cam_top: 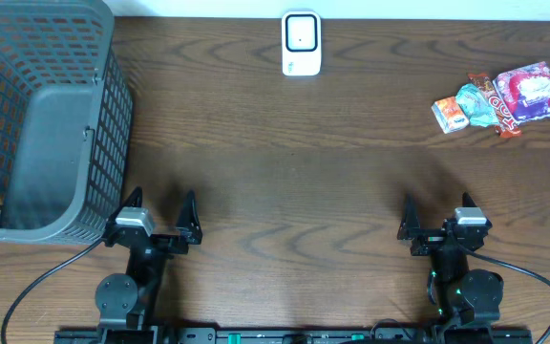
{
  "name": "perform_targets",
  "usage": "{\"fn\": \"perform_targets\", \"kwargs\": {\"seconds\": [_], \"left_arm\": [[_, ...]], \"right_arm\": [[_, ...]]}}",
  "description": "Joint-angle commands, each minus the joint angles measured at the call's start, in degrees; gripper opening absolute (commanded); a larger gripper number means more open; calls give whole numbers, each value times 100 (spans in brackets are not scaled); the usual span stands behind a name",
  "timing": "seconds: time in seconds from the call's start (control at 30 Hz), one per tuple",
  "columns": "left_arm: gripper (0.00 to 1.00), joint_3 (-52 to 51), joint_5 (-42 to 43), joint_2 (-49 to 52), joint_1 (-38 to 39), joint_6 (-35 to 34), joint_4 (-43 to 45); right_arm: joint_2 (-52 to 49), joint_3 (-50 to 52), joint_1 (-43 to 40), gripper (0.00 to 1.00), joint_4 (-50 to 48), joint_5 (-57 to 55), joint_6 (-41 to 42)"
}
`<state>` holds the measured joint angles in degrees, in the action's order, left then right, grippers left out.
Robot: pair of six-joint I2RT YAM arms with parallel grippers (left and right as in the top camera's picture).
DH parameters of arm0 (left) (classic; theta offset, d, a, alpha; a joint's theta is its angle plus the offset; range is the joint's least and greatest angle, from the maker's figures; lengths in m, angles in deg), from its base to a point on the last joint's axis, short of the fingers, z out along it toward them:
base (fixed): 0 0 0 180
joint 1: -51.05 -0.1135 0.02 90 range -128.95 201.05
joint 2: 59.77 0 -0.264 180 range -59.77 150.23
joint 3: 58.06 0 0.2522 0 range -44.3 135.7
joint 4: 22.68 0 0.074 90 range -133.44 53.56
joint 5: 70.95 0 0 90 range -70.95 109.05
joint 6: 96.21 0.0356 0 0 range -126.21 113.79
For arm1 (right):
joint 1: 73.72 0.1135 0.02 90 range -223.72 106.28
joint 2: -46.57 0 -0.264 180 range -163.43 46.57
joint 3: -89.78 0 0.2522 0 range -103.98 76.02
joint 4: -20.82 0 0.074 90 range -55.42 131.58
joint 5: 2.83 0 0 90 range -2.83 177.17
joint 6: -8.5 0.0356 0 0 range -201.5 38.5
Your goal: Scan the item barcode
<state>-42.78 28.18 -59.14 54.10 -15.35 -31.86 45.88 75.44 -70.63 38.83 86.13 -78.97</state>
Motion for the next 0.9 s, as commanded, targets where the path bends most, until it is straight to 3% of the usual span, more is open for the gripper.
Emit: {"fn": "perform_targets", "kwargs": {"seconds": [0.0, 0.13, 0.3, 0.87], "left_arm": [[98, -131, 72, -55, -31, 35, 31], [98, -129, 74, -55, -83, 35, -48], [98, -131, 74, -55, -214, 35, -769], [98, -129, -103, -55, -219, 608, -820]], "right_arm": [[37, 26, 33, 99, -2, 9, -46], [37, 26, 33, 99, 0, 9, -46], [37, 26, 33, 99, 0, 9, -44], [35, 26, 33, 99, 0, 9, -44]]}}
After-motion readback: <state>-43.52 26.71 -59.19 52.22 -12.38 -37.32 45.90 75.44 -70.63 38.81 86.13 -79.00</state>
